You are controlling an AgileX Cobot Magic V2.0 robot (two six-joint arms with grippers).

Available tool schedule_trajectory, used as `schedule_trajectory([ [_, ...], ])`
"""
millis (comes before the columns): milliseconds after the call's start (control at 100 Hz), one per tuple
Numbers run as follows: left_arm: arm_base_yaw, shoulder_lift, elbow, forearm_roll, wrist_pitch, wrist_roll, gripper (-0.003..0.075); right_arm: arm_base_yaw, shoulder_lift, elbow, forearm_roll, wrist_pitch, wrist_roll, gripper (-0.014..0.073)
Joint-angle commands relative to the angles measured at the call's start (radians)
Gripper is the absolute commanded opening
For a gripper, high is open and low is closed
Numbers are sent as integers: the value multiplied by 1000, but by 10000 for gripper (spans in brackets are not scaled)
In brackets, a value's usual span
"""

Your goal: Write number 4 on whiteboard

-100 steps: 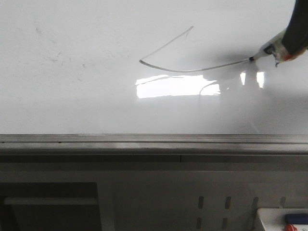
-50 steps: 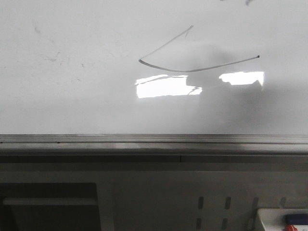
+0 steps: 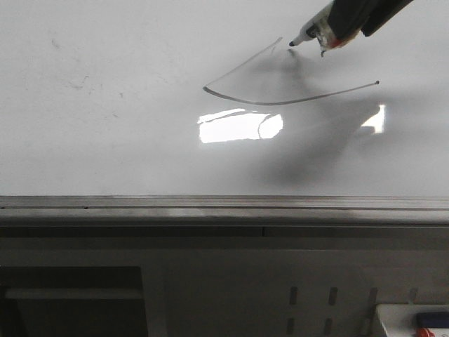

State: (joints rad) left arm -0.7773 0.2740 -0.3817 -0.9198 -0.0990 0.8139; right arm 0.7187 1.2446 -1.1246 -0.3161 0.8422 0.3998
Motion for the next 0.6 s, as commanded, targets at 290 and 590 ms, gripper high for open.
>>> schedule_trajectory([
  [290, 1, 11, -27, 7, -44, -7, -20, -53, -5, -29, -19, -105, -12, -72],
  [590, 1, 11, -27, 7, -44, -7, -20, -51, 26, -22, 45, 14, -28, -72],
])
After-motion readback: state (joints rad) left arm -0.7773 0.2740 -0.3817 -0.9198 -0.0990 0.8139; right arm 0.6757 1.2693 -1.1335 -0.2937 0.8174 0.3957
